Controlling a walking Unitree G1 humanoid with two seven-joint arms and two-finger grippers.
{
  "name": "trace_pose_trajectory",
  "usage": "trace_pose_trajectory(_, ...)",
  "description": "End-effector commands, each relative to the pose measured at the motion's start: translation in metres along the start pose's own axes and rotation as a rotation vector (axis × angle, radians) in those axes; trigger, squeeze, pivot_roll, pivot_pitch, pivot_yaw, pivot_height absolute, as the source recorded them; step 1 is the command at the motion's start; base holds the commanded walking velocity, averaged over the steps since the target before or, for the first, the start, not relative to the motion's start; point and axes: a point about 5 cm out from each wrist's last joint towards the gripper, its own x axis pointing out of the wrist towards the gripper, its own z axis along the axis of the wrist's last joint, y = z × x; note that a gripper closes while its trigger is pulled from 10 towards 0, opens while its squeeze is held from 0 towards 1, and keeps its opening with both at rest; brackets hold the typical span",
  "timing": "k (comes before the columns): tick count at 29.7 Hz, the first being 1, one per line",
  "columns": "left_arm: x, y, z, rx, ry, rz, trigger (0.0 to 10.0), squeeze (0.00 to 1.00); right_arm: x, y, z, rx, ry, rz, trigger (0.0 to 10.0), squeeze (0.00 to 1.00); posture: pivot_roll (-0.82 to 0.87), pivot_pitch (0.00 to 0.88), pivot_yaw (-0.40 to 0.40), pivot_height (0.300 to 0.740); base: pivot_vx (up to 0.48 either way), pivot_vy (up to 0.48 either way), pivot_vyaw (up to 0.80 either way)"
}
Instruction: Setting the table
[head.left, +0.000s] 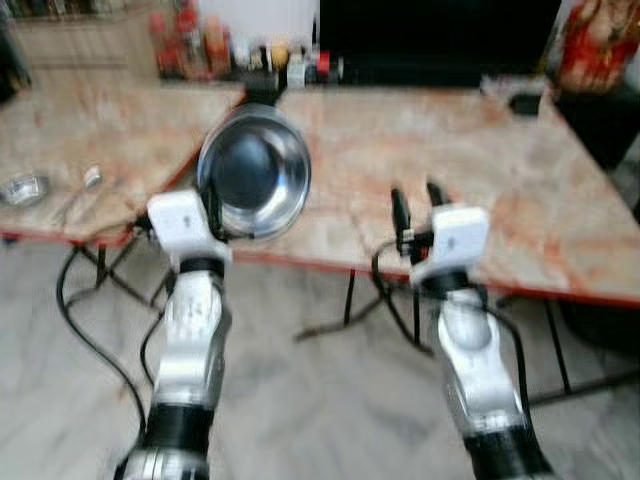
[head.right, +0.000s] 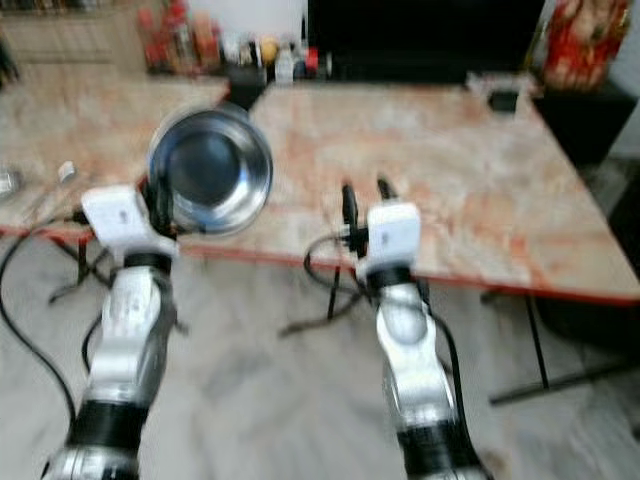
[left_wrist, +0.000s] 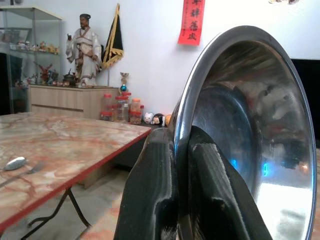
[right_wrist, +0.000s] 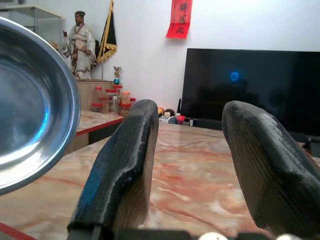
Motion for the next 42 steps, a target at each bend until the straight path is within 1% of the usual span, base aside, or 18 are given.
trace_pose_trajectory(1, 0.001, -0.007, 0.003, -0.009, -0.004, -0.031, 10.0, 0.0, 0.001, -0.008, 0.001, 0.002, 0.006, -0.029, 10.0, 0.0, -0.1, 0.003, 0.051, 0.74, 0.0, -0.42, 0.0)
trace_pose_trajectory(6, 0.002, -0.004, -0.001, -0.007, 0.024, -0.035, 10.0, 0.0, 0.002, -0.01, 0.0, 0.009, 0.018, -0.039, 10.0, 0.0, -0.1, 0.009, 0.042, 0.74, 0.0, -0.346, 0.0)
trace_pose_trajectory(9, 0.002, -0.001, -0.008, 0.002, 0.067, -0.044, 10.0, 0.0, 0.003, -0.01, -0.001, 0.023, 0.027, -0.044, 10.0, 0.0, -0.1, 0.008, 0.035, 0.74, 0.0, 0.0, -0.79)
trace_pose_trajectory(11, 0.001, 0.002, -0.009, -0.01, 0.077, -0.036, 10.0, 0.0, 0.003, -0.009, -0.001, 0.026, 0.018, -0.035, 10.0, 0.0, -0.1, 0.008, 0.034, 0.74, 0.0, 0.0, 0.0)
trace_pose_trajectory(13, 0.001, 0.003, -0.005, -0.035, 0.053, -0.029, 10.0, 0.0, 0.004, -0.009, 0.0, 0.025, 0.016, -0.031, 10.0, 0.0, -0.1, 0.006, 0.028, 0.74, 0.0, 0.0, 0.0)
trace_pose_trajectory(15, 0.003, 0.004, -0.004, -0.028, 0.063, -0.027, 10.0, 0.0, 0.005, -0.008, 0.002, 0.024, 0.008, -0.025, 10.0, 0.0, -0.1, 0.004, 0.024, 0.74, 0.0, 0.0, 0.0)
trace_pose_trajectory(17, 0.004, 0.006, -0.003, -0.029, 0.052, -0.014, 10.0, 0.0, 0.006, -0.008, 0.003, 0.029, 0.0, -0.025, 10.0, 0.0, -0.1, 0.003, 0.022, 0.74, 0.0, 0.0, 0.0)
trace_pose_trajectory(20, 0.006, 0.008, -0.002, -0.016, 0.045, -0.002, 10.0, 0.0, 0.007, -0.008, 0.003, 0.031, 0.001, -0.021, 10.0, 0.0, -0.1, 0.0, 0.021, 0.74, 0.283, 0.0, 0.0)
trace_pose_trajectory(28, 0.009, 0.014, -0.002, -0.018, 0.056, 0.015, 10.0, 0.0, 0.01, -0.009, 0.003, 0.038, 0.016, -0.021, 10.0, 0.0, -0.11, 0.0, 0.017, 0.74, 0.321, 0.0, -0.06)
trace_pose_trajectory(42, 0.009, 0.014, -0.002, -0.013, 0.057, 0.013, 10.0, 0.0, 0.009, -0.008, 0.001, 0.062, 0.023, -0.011, 10.0, 0.0, -0.1, 0.0, 0.015, 0.74, 0.324, 0.0, -0.03)
